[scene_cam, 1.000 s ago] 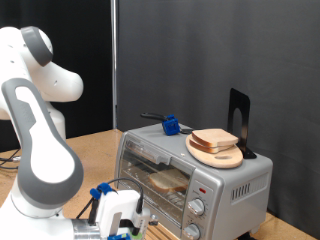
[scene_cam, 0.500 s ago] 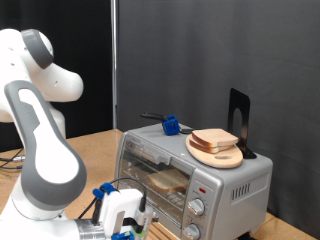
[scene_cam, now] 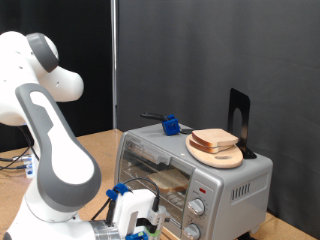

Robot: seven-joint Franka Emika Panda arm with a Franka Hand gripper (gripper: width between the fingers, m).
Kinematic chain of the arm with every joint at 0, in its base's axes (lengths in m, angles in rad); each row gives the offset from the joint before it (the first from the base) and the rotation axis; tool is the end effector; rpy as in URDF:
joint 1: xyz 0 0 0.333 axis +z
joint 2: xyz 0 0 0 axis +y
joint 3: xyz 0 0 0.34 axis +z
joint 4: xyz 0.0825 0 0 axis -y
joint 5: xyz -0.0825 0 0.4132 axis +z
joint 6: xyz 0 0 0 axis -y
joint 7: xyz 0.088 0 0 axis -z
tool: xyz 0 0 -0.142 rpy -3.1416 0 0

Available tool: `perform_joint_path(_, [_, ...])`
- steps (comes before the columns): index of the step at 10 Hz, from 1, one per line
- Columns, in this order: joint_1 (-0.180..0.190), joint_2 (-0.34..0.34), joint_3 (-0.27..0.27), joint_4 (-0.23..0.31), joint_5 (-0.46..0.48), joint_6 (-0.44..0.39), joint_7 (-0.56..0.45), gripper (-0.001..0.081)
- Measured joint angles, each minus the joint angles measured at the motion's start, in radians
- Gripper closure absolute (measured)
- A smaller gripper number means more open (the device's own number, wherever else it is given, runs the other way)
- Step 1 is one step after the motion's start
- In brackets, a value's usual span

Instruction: Make a piece of toast with the oven

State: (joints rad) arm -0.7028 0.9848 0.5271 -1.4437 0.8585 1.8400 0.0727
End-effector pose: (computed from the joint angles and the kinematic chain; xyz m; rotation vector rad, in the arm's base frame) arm 0.7171 -0.1061 0.1578 -1.6966 0.7739 0.4311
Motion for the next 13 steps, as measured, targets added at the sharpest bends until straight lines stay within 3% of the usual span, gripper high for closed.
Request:
perform_joint_path(4, [0.025, 0.021, 0.008, -0.02, 0.008, 0.047, -0.038, 0.0124])
perform_joint_path(13, [0.03, 0.018, 0.073, -0.126, 0.052, 0.147, -0.076, 0.0124])
